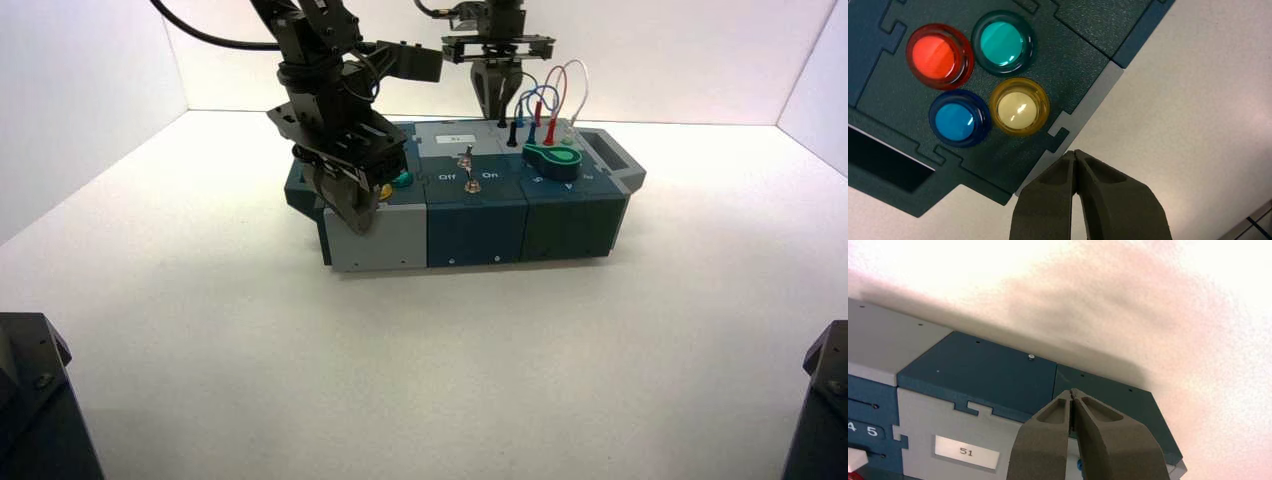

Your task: Rotate the box clockwise.

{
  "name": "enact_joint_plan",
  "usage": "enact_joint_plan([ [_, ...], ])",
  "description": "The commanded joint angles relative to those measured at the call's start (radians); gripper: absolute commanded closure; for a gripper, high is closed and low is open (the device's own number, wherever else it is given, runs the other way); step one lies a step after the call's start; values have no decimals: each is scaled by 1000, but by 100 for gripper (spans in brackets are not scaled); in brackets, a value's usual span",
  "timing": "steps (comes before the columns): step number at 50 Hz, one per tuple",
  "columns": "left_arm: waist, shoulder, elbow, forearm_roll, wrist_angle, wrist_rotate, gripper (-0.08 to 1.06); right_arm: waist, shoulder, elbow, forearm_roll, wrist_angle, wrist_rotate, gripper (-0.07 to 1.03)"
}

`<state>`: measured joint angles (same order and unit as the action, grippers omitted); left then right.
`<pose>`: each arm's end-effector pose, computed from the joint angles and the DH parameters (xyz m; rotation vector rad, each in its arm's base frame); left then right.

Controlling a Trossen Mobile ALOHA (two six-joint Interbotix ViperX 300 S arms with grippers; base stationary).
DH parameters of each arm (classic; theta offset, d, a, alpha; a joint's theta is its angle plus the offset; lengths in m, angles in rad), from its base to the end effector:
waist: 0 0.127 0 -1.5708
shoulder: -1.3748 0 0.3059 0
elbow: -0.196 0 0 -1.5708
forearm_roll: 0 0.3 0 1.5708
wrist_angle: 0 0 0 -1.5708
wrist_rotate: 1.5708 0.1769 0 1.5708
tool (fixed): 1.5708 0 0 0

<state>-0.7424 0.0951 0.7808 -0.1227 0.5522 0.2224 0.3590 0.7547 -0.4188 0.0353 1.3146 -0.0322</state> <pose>0.2175 -0.2150 0.0149 0.5787 1.3411 -0.7465 0.4830 0.1877 0.0296 -0.2859 1.6344 0.3184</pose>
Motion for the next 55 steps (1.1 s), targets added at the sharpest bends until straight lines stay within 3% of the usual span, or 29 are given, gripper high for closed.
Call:
enact_joint_plan([
  [1, 32, -14, -17, 11, -26, 2, 101, -9, -49, 58, 6, -6, -9, 99],
  [12, 32, -12, -18, 11, -25, 2, 101, -25, -78, 133, 0, -44, -14, 99],
  [38, 74, -9, -35, 26, -25, 2, 101, -31, -152, 229, -23, -60, -15, 99],
  [55, 109, 14, -97, 35, -20, 3, 101, -31, -207, 322, -31, -86, -18, 99],
])
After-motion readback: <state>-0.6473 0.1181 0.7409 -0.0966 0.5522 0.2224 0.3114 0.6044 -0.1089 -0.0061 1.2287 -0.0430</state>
